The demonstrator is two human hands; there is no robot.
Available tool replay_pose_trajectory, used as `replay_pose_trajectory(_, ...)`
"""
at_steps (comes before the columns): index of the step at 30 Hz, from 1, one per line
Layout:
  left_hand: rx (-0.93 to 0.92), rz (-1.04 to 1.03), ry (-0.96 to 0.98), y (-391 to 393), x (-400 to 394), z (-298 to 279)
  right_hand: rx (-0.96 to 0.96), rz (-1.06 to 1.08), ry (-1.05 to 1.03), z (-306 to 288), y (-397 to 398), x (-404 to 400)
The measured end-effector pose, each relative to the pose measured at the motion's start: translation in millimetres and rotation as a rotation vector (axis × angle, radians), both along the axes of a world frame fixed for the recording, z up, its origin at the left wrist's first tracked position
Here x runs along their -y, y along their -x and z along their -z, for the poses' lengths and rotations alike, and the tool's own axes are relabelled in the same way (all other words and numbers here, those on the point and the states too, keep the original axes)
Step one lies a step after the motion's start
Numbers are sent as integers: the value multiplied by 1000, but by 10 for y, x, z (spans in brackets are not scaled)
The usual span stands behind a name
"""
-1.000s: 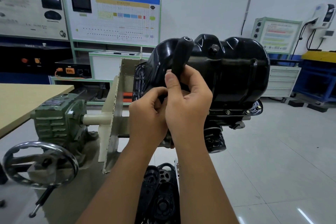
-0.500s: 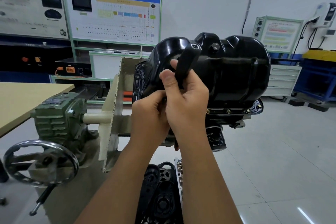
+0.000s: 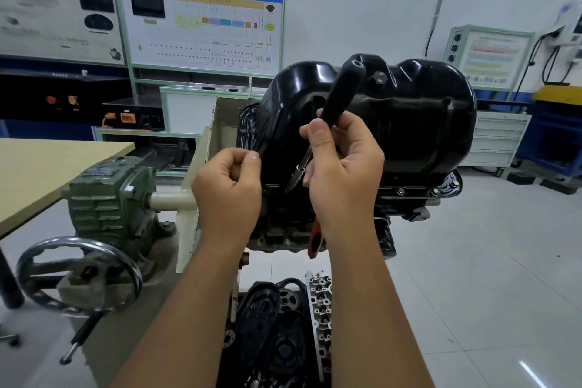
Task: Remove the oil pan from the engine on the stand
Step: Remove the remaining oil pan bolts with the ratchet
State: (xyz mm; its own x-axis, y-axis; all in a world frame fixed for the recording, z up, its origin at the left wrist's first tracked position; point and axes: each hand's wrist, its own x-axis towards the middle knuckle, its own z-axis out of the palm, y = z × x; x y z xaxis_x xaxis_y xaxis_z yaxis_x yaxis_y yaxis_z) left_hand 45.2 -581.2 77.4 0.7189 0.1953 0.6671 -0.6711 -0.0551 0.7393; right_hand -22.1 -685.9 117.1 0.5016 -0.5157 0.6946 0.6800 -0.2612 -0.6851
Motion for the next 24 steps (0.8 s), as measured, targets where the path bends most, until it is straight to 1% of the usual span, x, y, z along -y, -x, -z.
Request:
replay_pose_trajectory(3,63,2,-188,3,-36,29,-1,-79,-15,8,2,10)
replay_pose_trajectory(6,123,-67,-411,53,-37,61,15,-155,-48,15,-5,-14)
replay_pose_trajectory(9,137,-138,-528,110,-9,87,84,-126,-55,31,-14,-48)
replay_pose_trajectory(12,136,-180,-585,129,27,102,114,-46,-74,29,-20,-50)
replay_pose_trajectory(14,118,-241,-626,140,53,109,110,-42,-104,24,-19,-50)
replay_pose_trajectory(16,108,-270,-650,164,84,117,89,-43,-90,24,-16,-45)
replay_pose_trajectory(19,70,-270,-623,198,114,112,55,-73,-107,43,-17,-24)
replay_pose_trajectory(21,36,-279,-617,227,136,101,65,-85,-119,54,-24,-16)
replay_pose_trajectory(24,-2,-305,-625,272,166,90,93,-19,-112,73,-40,-9)
